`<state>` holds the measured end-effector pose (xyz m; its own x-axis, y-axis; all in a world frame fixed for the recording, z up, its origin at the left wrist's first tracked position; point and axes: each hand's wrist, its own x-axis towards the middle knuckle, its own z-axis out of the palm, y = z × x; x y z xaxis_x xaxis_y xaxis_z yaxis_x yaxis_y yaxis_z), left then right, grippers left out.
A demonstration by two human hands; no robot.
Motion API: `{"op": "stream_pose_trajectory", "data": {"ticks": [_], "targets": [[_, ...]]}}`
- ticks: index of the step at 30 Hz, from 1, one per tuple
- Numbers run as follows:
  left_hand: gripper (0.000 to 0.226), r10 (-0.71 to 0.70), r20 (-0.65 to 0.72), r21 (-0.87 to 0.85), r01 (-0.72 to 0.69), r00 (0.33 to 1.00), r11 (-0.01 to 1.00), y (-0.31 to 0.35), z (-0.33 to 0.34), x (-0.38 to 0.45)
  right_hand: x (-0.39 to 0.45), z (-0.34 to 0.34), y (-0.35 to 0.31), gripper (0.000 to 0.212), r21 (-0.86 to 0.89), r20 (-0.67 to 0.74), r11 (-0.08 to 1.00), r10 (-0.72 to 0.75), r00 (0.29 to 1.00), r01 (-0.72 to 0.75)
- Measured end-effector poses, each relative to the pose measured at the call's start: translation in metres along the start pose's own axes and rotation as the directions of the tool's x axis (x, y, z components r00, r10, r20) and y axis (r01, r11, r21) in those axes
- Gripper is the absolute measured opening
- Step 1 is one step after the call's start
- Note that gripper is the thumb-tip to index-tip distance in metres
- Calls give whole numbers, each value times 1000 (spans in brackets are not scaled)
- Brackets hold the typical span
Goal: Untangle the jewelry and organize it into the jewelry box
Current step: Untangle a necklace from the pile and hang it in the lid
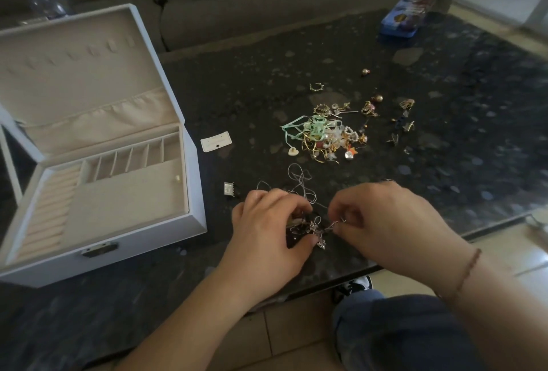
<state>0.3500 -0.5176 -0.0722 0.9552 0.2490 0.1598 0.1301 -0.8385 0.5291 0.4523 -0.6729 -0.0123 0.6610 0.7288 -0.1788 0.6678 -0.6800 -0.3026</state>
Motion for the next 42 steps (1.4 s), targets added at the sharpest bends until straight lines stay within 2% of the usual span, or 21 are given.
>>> {"op": "stream_pose_trajectory", "data": {"ticks": [3, 6, 11, 16, 19, 22, 25, 27, 29, 31, 35, 38, 42], "targets": [[10, 49, -94, 22, -47, 994, 999, 2, 2, -1, 2, 7, -3, 12, -11, 16, 1000, 3, 1000, -3], [10, 126, -125, 135, -109, 984, 985, 5, 3, 1, 6, 15, -3, 20, -60, 23, 997, 40, 999, -39], [7, 308, -59, 395, -261, 950, 881, 13, -2, 9, 13, 23, -1, 17, -33, 28, 997, 70, 997, -69], [9, 442, -16, 533, -367, 897, 763, 17, 2, 12, 19, 23, 4, 11, 48, 71, 994, 95, 993, -98], [23, 454, 3, 572, -374, 891, 730, 13, 9, 12, 19, 24, 6, 11, 78, 82, 993, 87, 993, -93], [28, 413, 26, 568, -353, 911, 743, 11, 13, 12, 19, 24, 8, 11, 84, 94, 993, 80, 992, -88], [18, 269, 2, 421, -245, 963, 874, 10, 11, 12, 19, 20, 11, 9, 110, 105, 989, 91, 990, -103], [28, 101, -47, 190, -90, 994, 978, 11, 5, 11, 19, 17, 14, 7, 127, 83, 985, 108, 991, -118], [31, -41, -51, -2, 41, 998, 999, 14, -5, 11, 19, 13, 18, 9, 163, 37, 977, 133, 990, -137], [31, -121, -37, -133, 115, 992, 984, 18, -16, 12, 19, 10, 22, 12, 199, 13, 968, 153, 988, -152], [28, -190, -11, -318, 176, 982, 932, 19, -37, 12, 21, 6, 31, 13, 236, 16, 952, 199, 980, -197], [26, -255, -79, -445, 195, 964, 874, 18, -44, 11, 21, 4, 38, 13, 228, 17, 947, 229, 973, -227], [24, -435, -167, -633, 241, 885, 735, 17, -42, 16, 23, 6, 40, 15, 206, 29, 951, 227, 973, -228]]}}
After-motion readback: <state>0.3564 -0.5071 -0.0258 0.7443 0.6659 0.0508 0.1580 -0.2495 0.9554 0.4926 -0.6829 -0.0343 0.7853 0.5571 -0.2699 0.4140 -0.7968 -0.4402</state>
